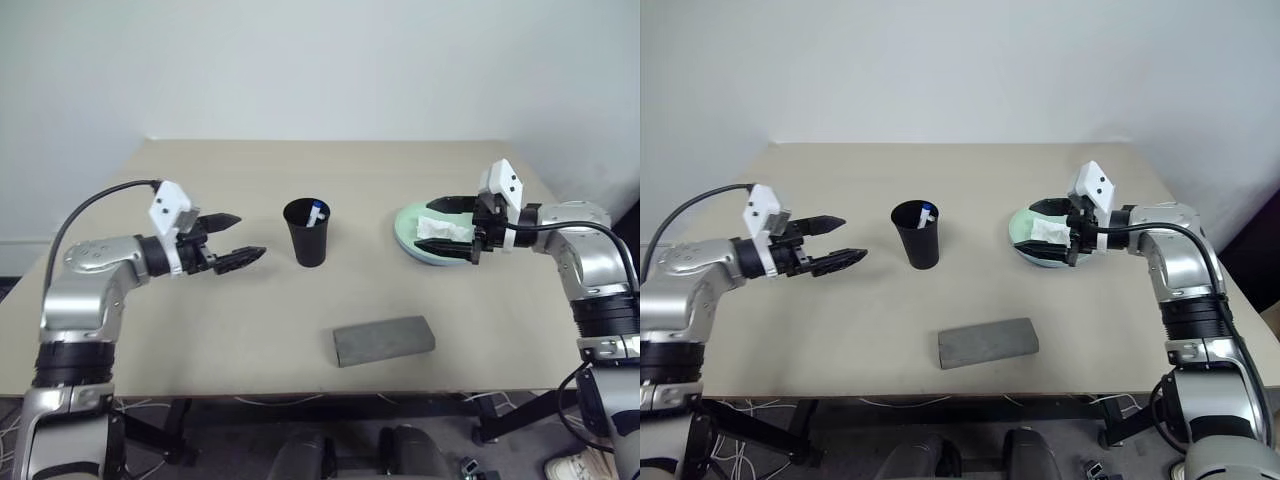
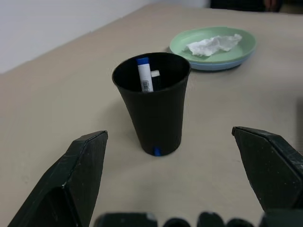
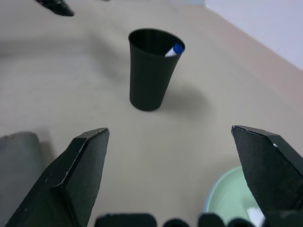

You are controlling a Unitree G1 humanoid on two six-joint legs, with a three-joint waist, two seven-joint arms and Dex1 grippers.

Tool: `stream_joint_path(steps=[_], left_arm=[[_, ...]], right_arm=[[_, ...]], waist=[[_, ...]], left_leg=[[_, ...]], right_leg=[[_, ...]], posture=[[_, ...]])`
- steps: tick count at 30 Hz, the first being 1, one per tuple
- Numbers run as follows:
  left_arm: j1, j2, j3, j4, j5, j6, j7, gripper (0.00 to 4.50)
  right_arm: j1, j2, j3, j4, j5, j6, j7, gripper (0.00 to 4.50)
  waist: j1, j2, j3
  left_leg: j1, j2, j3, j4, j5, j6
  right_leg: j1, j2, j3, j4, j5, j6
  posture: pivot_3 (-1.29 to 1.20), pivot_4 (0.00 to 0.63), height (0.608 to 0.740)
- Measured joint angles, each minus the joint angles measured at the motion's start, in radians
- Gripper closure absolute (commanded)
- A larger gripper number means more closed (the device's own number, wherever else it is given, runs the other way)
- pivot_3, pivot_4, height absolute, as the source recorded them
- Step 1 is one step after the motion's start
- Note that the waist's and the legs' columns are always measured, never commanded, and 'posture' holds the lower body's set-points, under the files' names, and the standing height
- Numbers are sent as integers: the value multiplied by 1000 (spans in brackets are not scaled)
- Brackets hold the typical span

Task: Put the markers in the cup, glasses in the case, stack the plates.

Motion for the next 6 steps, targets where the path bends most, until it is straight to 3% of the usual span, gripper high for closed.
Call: stream_joint_path(steps=[6], left_arm=[[89, 1, 52, -60, -24, 62, 64, 18]], right_arm=[[-4, 52, 39, -1, 1, 20, -1, 0]], waist=[[3, 0, 0]], left_leg=[[0, 0, 0, -4, 1, -3]], right_leg=[[-2, 0, -3, 0, 2, -4]], posture=[[0, 0, 738]])
